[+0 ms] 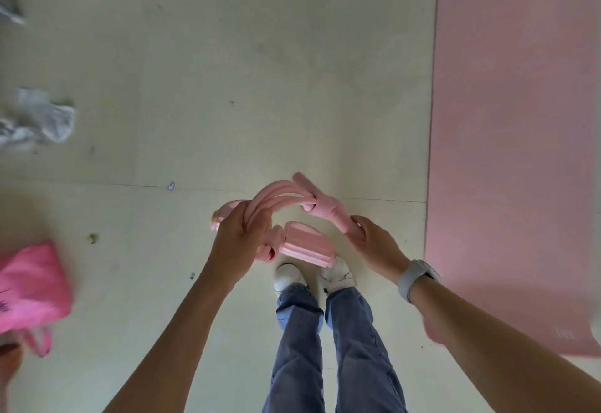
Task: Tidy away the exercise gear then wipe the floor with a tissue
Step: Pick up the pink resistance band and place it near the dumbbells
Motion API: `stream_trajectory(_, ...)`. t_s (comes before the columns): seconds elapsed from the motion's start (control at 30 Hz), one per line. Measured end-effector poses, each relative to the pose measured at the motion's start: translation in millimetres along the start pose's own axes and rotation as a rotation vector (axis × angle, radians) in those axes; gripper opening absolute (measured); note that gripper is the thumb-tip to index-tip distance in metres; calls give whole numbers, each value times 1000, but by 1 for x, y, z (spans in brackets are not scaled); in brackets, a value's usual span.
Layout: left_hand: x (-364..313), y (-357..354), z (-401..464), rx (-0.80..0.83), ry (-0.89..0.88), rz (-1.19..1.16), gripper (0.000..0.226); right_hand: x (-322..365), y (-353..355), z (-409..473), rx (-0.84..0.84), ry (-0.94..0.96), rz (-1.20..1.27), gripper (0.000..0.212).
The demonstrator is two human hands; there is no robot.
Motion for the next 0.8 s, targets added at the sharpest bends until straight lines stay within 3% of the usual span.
stream_trajectory(0.07, -35, 14, -29, -4, -20, -24, 18, 20, 12, -25, -18, 85, -101, 22)
stream_trajectory(0.23, -132, 30, -98, 46, -192, -71, 16, 78, 53, -94, -76, 203, -53, 30)
stream_trajectory(0.4, -221, 41, -145, 50, -271, -145, 21, 120, 75, -161, -74, 342, -54, 65)
stream_trajectory(0.6, -308, 67, -188, 66, -329, -127, 24, 165, 103, -217, -124, 470, -57, 82)
stream_trajectory(0.8, -377, 87, -229, 47, -419, -117, 20, 233, 158, -250, -299, 546, -121, 103)
Point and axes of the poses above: each hand's wrist, its own z-axis towards the middle knuckle, its own y-axis out of the back of the hand, x = y × z, the point moved 3 cm from there along z, towards the middle knuckle, and after that the axes turned 5 degrees about x, right-handed, at the moved point
